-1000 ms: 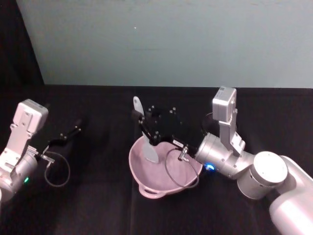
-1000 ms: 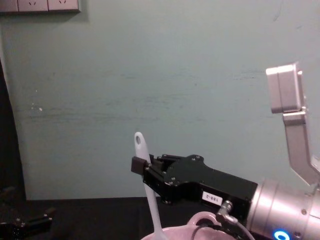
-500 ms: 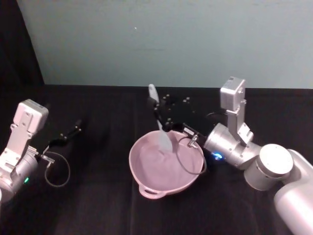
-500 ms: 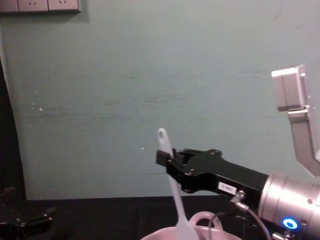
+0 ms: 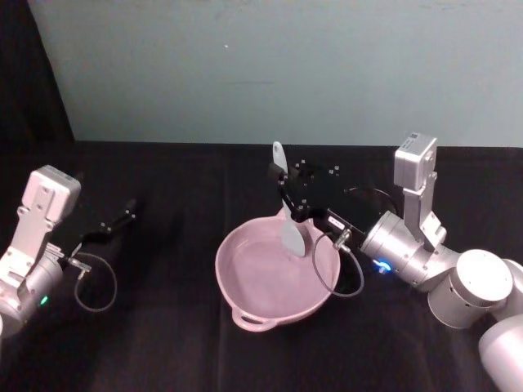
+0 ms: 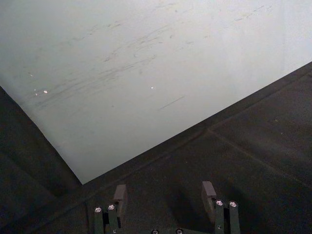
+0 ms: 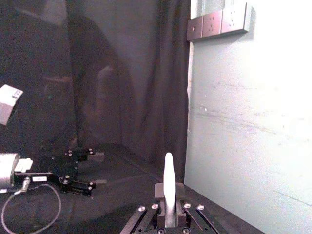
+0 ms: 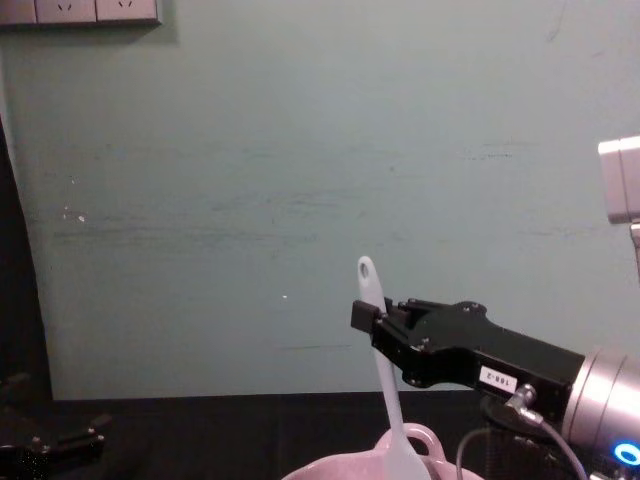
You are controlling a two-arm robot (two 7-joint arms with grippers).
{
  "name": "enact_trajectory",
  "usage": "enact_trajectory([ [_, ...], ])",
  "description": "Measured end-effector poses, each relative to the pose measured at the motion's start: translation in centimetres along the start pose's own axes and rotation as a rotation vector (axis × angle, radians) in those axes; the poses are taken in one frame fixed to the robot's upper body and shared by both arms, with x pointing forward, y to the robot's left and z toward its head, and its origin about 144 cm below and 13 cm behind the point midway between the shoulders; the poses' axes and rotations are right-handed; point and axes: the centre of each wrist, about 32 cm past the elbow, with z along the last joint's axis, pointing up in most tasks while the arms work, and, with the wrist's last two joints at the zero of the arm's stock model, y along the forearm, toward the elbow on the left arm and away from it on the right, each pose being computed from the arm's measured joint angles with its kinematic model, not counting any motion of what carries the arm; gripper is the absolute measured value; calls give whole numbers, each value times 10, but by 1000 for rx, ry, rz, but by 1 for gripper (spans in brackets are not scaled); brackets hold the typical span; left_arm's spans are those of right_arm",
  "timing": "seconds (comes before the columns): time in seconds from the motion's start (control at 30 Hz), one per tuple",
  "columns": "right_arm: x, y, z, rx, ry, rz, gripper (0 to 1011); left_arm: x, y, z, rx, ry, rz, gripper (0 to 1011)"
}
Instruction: Use the one hand to pick up the spoon and stir the clear water in the bowl.
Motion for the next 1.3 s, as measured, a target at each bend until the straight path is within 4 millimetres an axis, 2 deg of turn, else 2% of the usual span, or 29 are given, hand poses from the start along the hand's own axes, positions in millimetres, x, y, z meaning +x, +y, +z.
enact_trajectory([
  [0.17, -1, 0, 9, 19, -2, -1, 127, 0, 0, 0, 0, 0, 0, 1005],
  [0.4, -3, -3, 32, 70, -8, -10, 126, 0, 0, 0, 0, 0, 0, 1005],
  [0.53, -5, -9, 51, 111, -12, -31, 126, 0, 0, 0, 0, 0, 0, 1005],
  [0.77, -4, -23, 71, 164, -18, -99, 126, 0, 0, 0, 0, 0, 0, 1005],
  [1.03, 0, -43, 78, 201, -23, -189, 126, 0, 0, 0, 0, 0, 0, 1005],
  [1.3, 4, -58, 73, 209, -2, -259, 126, 0, 0, 0, 0, 0, 0, 1005],
])
